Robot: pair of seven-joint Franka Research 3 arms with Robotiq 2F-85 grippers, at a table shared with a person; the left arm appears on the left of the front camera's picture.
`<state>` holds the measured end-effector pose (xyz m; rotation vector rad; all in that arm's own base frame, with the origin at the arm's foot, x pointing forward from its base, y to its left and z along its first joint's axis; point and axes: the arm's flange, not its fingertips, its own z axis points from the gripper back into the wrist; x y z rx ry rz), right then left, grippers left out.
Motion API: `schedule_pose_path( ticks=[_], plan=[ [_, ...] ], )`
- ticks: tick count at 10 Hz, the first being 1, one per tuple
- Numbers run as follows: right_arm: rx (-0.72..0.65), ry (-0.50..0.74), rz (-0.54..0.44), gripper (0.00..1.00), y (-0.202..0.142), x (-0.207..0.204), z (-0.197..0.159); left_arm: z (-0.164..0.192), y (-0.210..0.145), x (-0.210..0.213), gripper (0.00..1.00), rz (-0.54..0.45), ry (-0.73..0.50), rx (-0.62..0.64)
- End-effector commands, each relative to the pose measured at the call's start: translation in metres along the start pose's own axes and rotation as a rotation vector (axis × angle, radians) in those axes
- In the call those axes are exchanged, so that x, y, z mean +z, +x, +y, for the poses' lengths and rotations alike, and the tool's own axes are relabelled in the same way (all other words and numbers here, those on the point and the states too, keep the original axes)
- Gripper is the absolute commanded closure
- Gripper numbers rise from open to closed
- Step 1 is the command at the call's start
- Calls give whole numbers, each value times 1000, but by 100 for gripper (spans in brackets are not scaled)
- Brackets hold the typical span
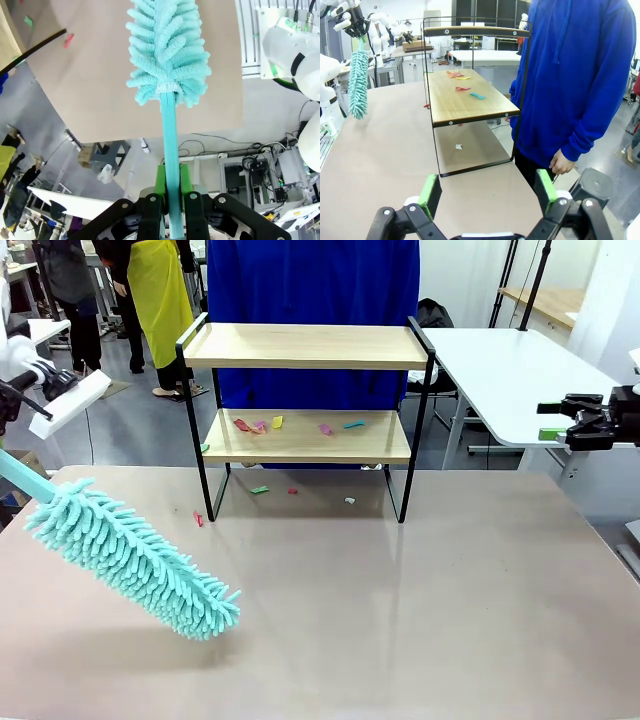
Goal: Clean the shelf.
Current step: Clean the specific section of the Shelf indicated by the human with the Duster.
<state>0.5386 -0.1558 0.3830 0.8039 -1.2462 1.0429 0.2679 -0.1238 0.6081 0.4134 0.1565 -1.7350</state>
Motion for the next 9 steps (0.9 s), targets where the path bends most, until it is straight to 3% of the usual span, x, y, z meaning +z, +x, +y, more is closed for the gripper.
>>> schedule_pose_path(
  ticks=[1,9],
  plan=[
    [6,3,0,0,3,-1,1,-3,-3,1,87,-15,-6,-8],
    [6,3,0,0,3,-1,1,-3,-3,1,87,-15,-6,-8]
  ],
)
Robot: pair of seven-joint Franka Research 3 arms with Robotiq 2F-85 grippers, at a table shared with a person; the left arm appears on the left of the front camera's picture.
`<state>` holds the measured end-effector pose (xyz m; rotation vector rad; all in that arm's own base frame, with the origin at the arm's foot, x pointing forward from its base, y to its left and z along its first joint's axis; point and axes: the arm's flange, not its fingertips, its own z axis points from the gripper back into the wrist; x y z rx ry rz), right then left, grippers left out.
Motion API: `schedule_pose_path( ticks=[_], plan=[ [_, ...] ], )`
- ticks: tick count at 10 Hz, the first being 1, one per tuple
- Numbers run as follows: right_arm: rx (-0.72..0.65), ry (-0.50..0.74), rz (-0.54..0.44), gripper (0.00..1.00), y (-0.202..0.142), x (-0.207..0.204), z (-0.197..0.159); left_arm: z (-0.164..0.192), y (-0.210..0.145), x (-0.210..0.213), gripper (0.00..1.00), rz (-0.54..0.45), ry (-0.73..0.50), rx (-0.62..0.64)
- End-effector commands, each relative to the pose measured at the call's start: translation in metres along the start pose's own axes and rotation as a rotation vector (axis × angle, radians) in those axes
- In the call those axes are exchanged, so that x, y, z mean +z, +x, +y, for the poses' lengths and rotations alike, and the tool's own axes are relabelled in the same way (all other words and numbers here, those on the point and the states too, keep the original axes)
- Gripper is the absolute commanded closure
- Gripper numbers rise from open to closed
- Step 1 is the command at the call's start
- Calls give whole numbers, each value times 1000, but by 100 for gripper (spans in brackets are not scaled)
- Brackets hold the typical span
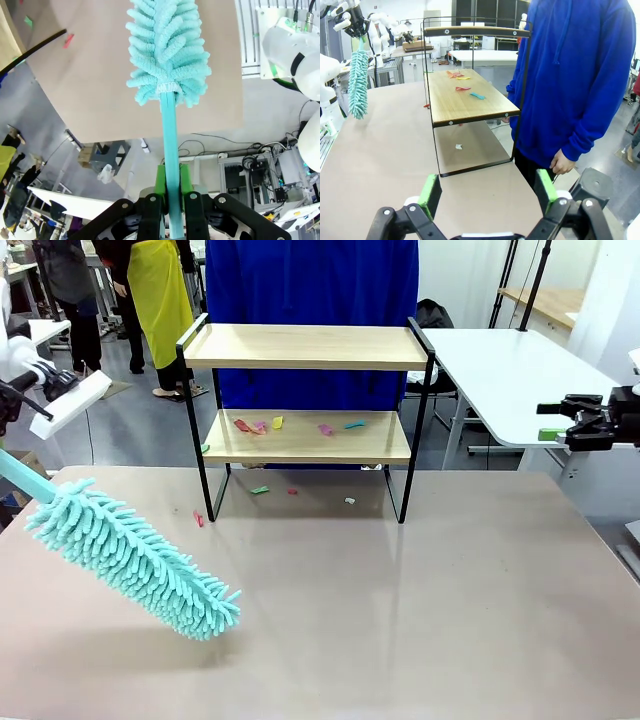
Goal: Clean the shelf.
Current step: Clean the specific section of the Shelf indicated by the human with the Duster.
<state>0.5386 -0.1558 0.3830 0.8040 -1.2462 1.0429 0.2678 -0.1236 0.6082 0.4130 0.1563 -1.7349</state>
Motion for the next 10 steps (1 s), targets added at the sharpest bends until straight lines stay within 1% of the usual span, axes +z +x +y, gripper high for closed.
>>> schedule_pose_path(
  ticks=[1,10],
  plan=[
    [6,3,0,0,3,-1,1,-3,-2,1,87,-14,-6,-8],
    [6,3,0,0,3,-1,1,-3,-2,1,87,-14,-6,-8]
  ],
)
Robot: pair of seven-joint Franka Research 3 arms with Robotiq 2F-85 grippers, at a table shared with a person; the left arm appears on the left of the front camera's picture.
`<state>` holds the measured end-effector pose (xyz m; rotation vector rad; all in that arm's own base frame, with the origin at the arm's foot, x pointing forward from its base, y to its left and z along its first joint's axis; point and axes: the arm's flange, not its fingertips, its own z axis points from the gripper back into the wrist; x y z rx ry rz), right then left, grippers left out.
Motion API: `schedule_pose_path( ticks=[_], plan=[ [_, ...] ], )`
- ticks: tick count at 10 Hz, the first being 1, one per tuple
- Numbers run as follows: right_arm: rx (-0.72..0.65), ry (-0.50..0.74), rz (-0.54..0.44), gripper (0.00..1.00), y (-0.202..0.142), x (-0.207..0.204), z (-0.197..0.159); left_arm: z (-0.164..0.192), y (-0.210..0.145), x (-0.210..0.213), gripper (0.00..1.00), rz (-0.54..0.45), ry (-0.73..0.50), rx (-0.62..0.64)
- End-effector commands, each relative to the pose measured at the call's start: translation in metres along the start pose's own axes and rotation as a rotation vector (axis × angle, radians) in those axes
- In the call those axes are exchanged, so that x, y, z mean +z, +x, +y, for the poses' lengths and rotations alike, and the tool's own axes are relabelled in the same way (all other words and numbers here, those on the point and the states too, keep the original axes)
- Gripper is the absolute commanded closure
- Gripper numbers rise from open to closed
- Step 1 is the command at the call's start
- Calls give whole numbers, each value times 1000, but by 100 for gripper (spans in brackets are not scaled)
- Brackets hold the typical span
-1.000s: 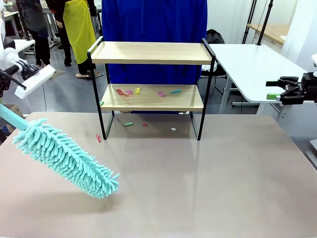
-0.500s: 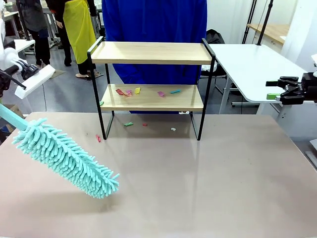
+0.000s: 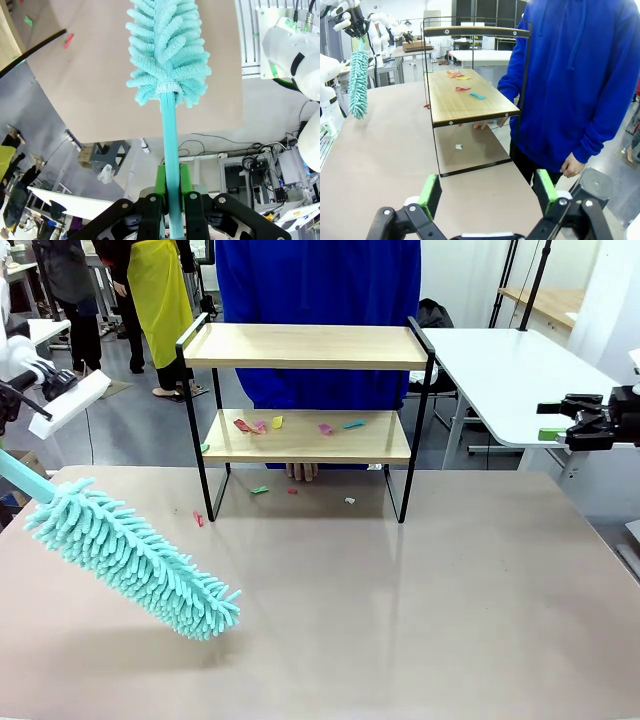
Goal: Clean the shelf.
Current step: Clean the specific section of the Shelf indicated by the human with the Duster.
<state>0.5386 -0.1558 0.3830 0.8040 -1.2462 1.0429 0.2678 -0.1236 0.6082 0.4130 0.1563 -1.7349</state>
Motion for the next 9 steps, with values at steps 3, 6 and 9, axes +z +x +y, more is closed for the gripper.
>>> schedule_pose_path(
  ticks=[3,6,9],
  plan=[
    [6,3,0,0,3,-1,1,-3,-2,1,87,-14,-6,-8],
    [6,3,0,0,3,-1,1,-3,-2,1,87,-14,-6,-8],
    [6,3,0,0,3,-1,1,0,0,0,87,0,0,0]
  ],
)
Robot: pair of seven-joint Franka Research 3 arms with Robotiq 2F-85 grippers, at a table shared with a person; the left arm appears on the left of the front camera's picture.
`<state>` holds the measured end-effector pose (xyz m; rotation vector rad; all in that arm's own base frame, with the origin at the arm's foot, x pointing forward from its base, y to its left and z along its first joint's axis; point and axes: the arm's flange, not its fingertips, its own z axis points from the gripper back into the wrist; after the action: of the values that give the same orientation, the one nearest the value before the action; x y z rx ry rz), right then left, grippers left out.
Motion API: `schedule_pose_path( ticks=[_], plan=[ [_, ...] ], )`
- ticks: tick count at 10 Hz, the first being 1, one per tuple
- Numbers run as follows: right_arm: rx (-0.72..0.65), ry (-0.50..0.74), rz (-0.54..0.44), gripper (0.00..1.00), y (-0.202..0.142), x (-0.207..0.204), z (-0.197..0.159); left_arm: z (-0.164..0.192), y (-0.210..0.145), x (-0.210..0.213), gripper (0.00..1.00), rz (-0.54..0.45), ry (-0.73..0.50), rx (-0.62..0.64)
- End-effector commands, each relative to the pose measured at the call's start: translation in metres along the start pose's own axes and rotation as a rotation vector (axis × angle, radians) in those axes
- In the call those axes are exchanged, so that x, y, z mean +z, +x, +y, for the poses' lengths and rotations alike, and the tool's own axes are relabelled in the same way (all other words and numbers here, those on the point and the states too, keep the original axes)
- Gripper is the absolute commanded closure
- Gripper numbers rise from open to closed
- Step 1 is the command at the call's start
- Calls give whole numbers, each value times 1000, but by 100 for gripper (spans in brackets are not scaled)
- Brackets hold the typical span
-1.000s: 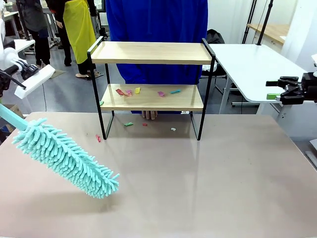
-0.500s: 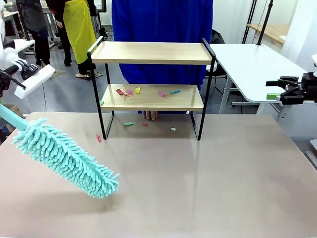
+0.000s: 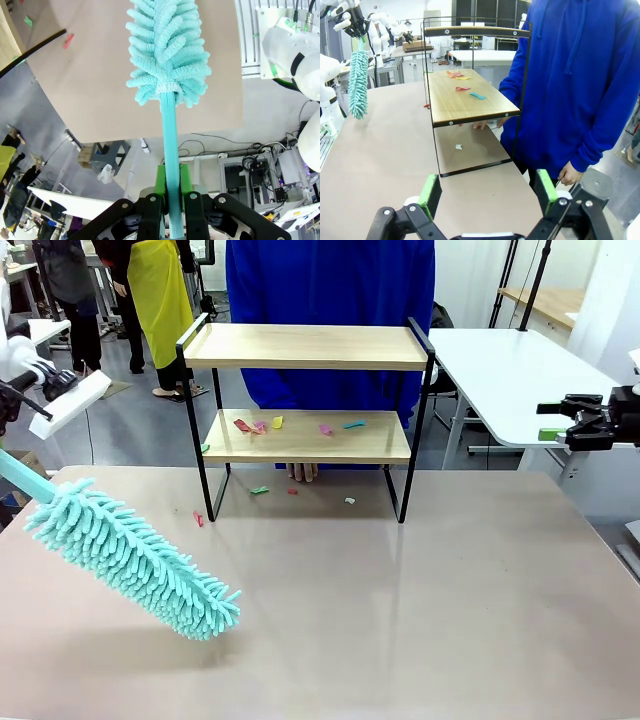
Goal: Clean the shelf.
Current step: Clean the specific section of the Shelf indicated by the human with the Duster.
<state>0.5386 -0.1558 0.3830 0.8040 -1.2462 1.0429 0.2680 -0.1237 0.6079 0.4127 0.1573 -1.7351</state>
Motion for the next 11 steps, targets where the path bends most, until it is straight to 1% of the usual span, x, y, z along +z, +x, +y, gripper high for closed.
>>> schedule_pose_path(
  ticks=[1,3,4,5,6,7,8,9,10,11],
  plan=[
    [6,3,0,0,3,-1,1,9,7,1,87,-44,-4,84],
    [6,3,0,0,3,-1,1,9,28,6,87,-145,-22,174],
    [6,3,0,0,3,-1,1,9,39,10,87,-176,-51,257],
    [6,3,0,0,3,-1,1,16,48,16,87,-195,-82,407],
    [6,3,0,0,3,-1,1,19,69,23,87,-287,-106,491],
    [6,3,0,0,3,-1,1,25,91,28,87,-320,-111,532],
    [6,3,0,0,3,-1,1,30,115,30,87,-308,-106,598],
    [6,3,0,0,3,-1,1,35,138,29,87,-319,-99,660],
    [6,3,0,0,3,-1,1,41,156,30,87,-304,-94,718],
    [6,3,0,0,3,-1,1,45,166,29,87,-285,-79,722]
  ],
)
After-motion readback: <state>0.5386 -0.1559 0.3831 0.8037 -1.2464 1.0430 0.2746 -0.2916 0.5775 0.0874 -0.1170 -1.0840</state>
